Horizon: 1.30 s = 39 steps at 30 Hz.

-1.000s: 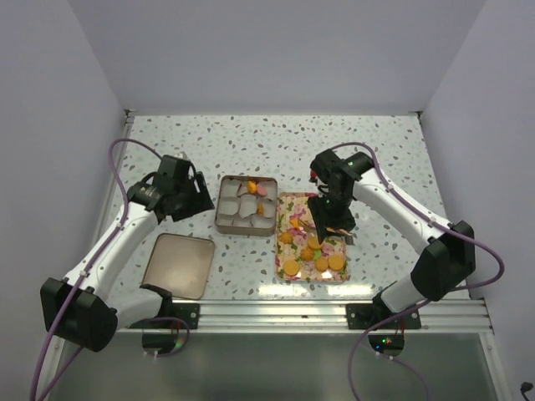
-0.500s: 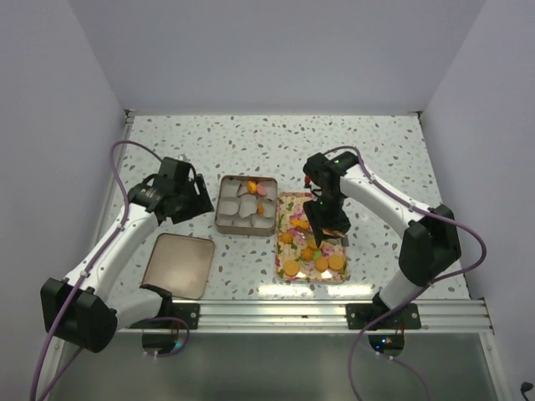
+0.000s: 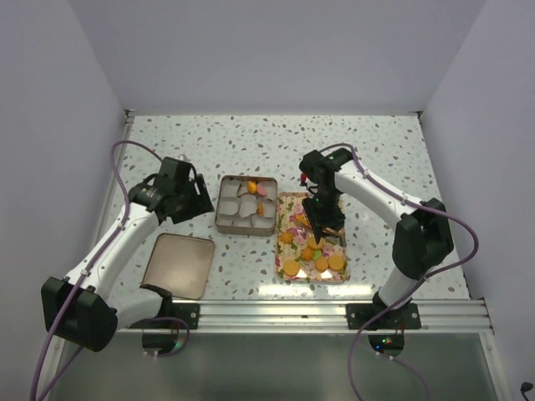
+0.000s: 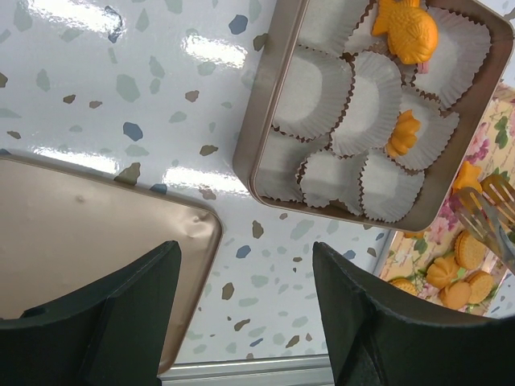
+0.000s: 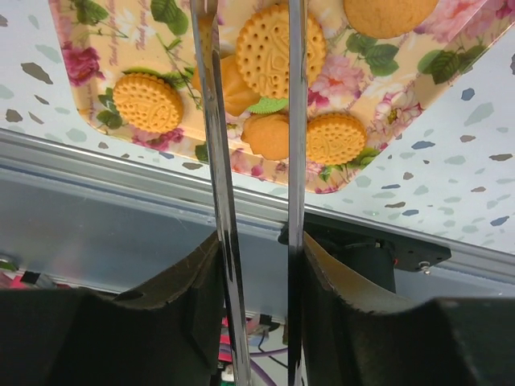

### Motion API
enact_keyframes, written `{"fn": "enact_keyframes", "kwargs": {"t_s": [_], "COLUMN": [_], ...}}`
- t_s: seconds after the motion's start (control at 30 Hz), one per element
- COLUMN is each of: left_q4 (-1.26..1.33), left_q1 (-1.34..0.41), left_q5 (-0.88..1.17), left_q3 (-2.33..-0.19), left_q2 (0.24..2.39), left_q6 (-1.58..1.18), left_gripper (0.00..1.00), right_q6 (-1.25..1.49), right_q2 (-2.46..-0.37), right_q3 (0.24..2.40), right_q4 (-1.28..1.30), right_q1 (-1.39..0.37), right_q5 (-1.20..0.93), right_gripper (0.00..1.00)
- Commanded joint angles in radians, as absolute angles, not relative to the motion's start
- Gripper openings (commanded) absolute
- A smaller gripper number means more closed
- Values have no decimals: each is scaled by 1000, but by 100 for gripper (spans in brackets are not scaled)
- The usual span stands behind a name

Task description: Pack the cookies

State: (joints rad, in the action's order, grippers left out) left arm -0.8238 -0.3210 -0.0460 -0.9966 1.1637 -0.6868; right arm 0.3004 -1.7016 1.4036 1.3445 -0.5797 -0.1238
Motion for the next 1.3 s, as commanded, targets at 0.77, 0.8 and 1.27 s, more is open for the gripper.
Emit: {"fn": "enact_keyframes", "kwargs": {"t_s": [0.77, 0.8, 1.27], "left_q4": [-983, -983, -954], "left_q1": [-310, -310, -310], "left_q5": [-297, -349, -334], "left_q3": [-1203, -1206, -1178], "left_q2": [1085, 1047, 894], "left_q6": [-706, -709, -655], "left_gripper": [79, 80, 88], "right_q6": [377, 391, 431], "right_q2": [-2097, -2111, -2241], "right_q3": [2353, 2368, 2336], "right_q4": [1551, 1545, 1402], "right_q1": [-683, -698, -723], "right_q5": [-277, -285, -339], "right_gripper": [29, 29, 30]}}
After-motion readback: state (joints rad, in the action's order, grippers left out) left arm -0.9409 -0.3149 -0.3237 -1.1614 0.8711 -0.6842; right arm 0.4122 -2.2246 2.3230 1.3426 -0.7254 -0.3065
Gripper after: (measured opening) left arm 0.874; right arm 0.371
